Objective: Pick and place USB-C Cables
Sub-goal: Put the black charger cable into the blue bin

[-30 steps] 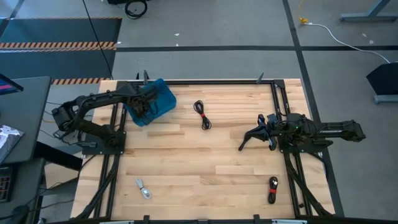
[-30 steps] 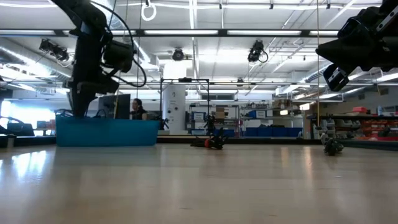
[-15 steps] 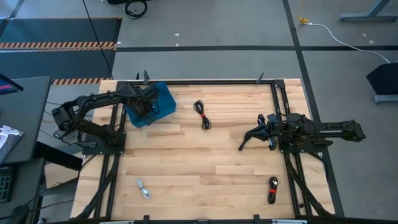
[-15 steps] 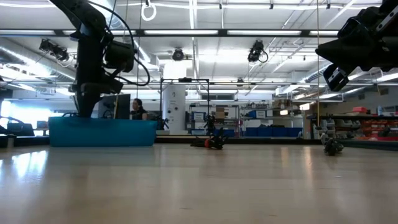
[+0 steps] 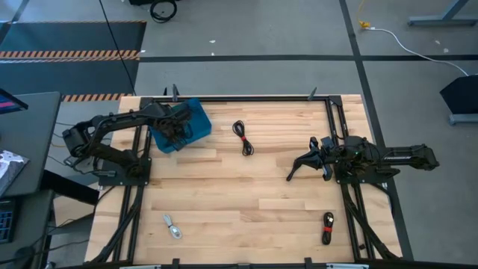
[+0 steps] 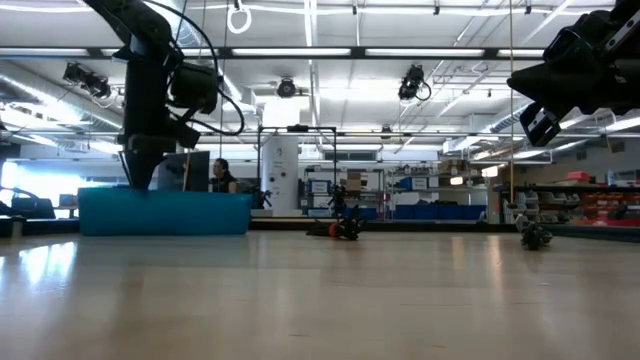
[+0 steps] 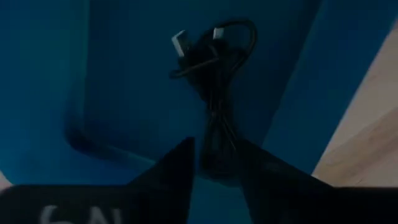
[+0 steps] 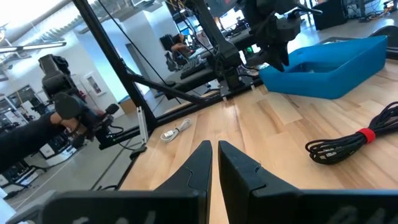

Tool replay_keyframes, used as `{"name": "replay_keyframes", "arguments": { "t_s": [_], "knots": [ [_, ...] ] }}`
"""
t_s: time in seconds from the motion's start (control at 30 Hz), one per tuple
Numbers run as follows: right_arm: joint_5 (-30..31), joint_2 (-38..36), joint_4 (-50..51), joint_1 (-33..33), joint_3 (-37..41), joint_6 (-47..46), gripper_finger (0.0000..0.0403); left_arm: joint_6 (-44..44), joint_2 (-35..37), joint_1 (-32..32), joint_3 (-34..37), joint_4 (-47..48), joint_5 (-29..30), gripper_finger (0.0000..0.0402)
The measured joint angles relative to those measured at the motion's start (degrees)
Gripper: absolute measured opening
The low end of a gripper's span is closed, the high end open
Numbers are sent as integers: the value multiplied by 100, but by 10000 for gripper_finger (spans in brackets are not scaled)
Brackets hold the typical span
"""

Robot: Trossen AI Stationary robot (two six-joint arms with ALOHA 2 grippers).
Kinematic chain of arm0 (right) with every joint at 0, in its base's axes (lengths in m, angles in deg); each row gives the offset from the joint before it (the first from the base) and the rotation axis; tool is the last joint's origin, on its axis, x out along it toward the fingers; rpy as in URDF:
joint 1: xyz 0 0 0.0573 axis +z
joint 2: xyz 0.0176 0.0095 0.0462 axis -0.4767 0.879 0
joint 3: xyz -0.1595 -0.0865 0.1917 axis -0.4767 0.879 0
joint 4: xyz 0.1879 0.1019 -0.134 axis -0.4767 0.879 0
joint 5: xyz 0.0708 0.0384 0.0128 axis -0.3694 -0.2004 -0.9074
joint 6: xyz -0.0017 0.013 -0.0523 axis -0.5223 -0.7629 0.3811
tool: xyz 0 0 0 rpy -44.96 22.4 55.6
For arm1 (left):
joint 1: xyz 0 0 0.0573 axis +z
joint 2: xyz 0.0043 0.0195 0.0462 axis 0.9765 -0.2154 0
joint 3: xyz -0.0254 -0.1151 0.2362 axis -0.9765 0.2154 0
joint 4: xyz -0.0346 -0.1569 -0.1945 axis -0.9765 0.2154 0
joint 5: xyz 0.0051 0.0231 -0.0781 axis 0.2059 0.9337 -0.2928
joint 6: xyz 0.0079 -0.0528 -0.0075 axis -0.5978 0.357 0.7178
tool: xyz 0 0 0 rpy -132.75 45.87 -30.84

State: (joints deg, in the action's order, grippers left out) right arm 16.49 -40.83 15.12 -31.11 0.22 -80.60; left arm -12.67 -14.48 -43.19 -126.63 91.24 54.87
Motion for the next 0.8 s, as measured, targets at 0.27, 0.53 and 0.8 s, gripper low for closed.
{"name": "replay_keyframes", "arguments": {
  "t_s": [0.27,0.53,0.8],
  "knots": [
    [50,0,-2,0,0,184,34,-618,0,-577,-1447,274,24,179],
    [148,0,-2,0,0,180,34,-1906,-97,-1758,-2373,-1143,-104,175],
    [146,-1,-41,0,0,214,34,-3519,-1093,-2691,-2374,-1653,279,181]
  ]
}}
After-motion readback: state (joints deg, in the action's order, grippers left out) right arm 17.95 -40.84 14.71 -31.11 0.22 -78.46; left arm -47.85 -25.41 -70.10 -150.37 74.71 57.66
